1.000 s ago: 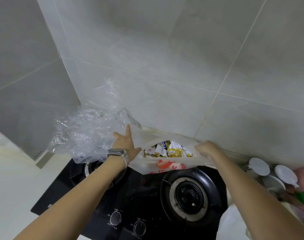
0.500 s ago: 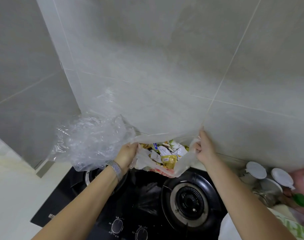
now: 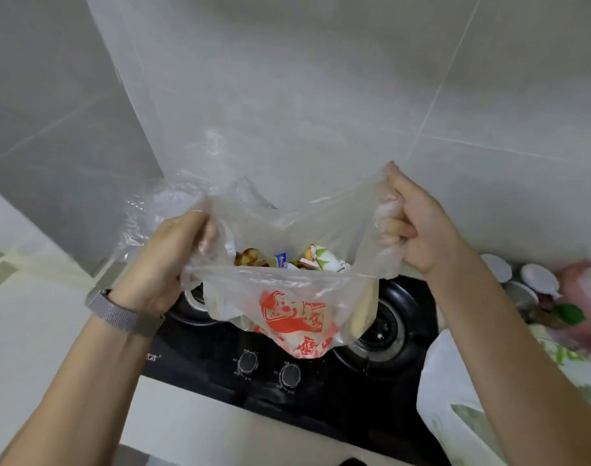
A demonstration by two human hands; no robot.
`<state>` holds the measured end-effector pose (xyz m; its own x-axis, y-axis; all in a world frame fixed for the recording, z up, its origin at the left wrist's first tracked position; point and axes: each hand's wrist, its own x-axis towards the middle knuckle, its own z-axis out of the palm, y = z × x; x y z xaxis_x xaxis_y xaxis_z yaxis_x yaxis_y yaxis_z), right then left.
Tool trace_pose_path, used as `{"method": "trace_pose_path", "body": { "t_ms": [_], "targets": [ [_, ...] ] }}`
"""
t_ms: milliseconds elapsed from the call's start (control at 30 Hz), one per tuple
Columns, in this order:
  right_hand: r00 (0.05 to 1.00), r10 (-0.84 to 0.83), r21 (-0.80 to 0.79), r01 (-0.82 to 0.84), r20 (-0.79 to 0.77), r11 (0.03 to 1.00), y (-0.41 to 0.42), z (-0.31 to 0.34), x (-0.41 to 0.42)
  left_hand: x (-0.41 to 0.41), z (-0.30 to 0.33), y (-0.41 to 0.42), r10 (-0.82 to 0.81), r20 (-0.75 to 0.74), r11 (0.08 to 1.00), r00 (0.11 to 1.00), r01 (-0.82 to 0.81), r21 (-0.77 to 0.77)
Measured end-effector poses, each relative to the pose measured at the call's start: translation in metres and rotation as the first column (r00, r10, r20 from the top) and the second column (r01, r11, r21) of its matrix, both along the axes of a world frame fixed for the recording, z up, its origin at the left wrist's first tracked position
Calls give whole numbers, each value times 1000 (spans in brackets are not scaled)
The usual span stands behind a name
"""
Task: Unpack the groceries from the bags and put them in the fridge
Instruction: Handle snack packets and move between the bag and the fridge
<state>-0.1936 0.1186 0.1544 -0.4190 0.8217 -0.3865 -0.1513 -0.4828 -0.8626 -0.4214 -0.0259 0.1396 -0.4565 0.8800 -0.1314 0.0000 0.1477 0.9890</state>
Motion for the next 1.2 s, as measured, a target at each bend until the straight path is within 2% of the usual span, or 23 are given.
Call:
{"method": "trace_pose_path", "body": {
  "t_ms": [200,333,467,600,667,733,800,933,1067,1200],
  "targets": [
    [980,74,25,-80,184,996,-67,-10,28,24,-8,-64,-102,-137,995,985,102,-1],
    [955,17,25,-25,295,999,-104,-31,53,43,-34,-88,-229,-82,966,970,217,-141],
    [935,14,-42,1,354,999,-131,-49,82,65,-65,-93,-217,37,931,975,218,-293],
    [904,-42,-47,68,426,997,-146,-62,117,99,-89,-95,-361,46,855,931,350,-382],
    [885,-93,-36,123,456,992,-150,-72,134,114,-99,-92,-490,42,781,871,459,-423],
    [866,-124,-44,166,484,985,-152,-81,149,128,-111,-88,-558,28,714,829,498,-492],
    [854,-152,-47,201,497,978,-152,-89,161,142,-120,-82,-553,35,698,833,485,-526],
    [829,-255,2,293,498,956,-148,-101,187,159,-134,-72,-431,58,737,900,389,-553],
    [733,-297,106,296,613,949,-145,-120,202,159,-153,-71,-460,-16,745,888,376,-551],
    [566,-318,227,227,760,947,-146,-143,207,160,-169,-76,-510,-128,734,851,352,-581]
  ]
}}
